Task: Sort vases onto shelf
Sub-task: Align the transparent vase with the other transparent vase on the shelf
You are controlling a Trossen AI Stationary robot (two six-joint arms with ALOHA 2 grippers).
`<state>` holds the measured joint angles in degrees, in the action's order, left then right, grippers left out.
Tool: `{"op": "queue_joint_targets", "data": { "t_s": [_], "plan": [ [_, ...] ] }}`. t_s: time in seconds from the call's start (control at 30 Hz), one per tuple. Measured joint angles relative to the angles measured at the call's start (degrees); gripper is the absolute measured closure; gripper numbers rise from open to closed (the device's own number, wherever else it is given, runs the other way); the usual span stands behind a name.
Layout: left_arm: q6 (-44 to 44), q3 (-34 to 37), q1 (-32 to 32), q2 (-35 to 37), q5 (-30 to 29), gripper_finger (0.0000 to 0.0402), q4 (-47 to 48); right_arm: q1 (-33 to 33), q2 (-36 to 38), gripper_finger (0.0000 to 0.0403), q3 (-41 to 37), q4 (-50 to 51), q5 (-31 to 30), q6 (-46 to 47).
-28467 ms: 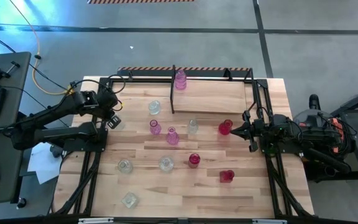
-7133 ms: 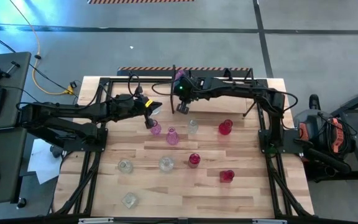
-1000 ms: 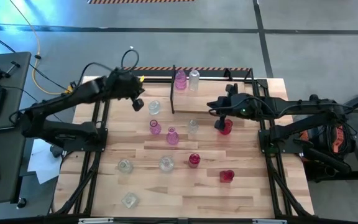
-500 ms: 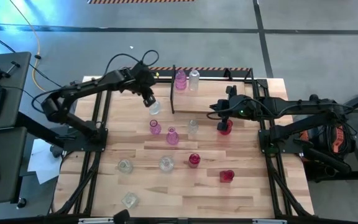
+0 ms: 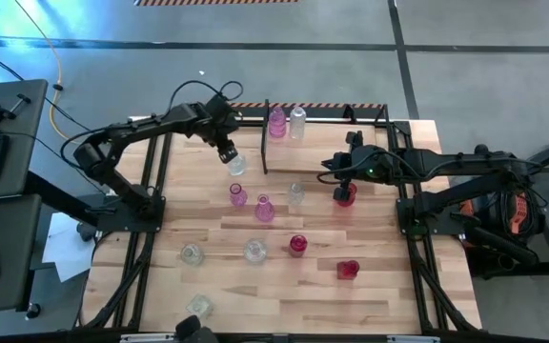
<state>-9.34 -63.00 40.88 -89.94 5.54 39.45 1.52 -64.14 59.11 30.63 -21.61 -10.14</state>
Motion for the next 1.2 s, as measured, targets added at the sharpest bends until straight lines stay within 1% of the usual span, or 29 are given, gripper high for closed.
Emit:
{"op": "queue_joint_targets", "data": {
  "t_s": [0.47, 0.63, 1.0, 1.2],
  "plan": [
    [0.3, -0.1, -2.3, -2.4, 0.8, 0.0254, 1.3, 0.0, 0.0, 0.0402, 0.0, 0.0, -0.2, -0.4],
    [1.8, 0.0, -2.6, -2.5, 3.5, 0.0254, 1.7, 0.0, 0.0, 0.0402, 0.0, 0.0, -0.2, -0.4],
    [1.8, 0.0, -4.2, -2.5, 2.8, 0.0254, 1.3, 0.0, 0.0, 0.0402, 0.0, 0.0, -0.2, -0.4],
    [1.3, 0.1, -4.1, -1.7, 1.1, 0.0255, 1.3, 0.0, 0.0, 0.0402, 0.0, 0.0, -0.2, -0.4]
  ]
}}
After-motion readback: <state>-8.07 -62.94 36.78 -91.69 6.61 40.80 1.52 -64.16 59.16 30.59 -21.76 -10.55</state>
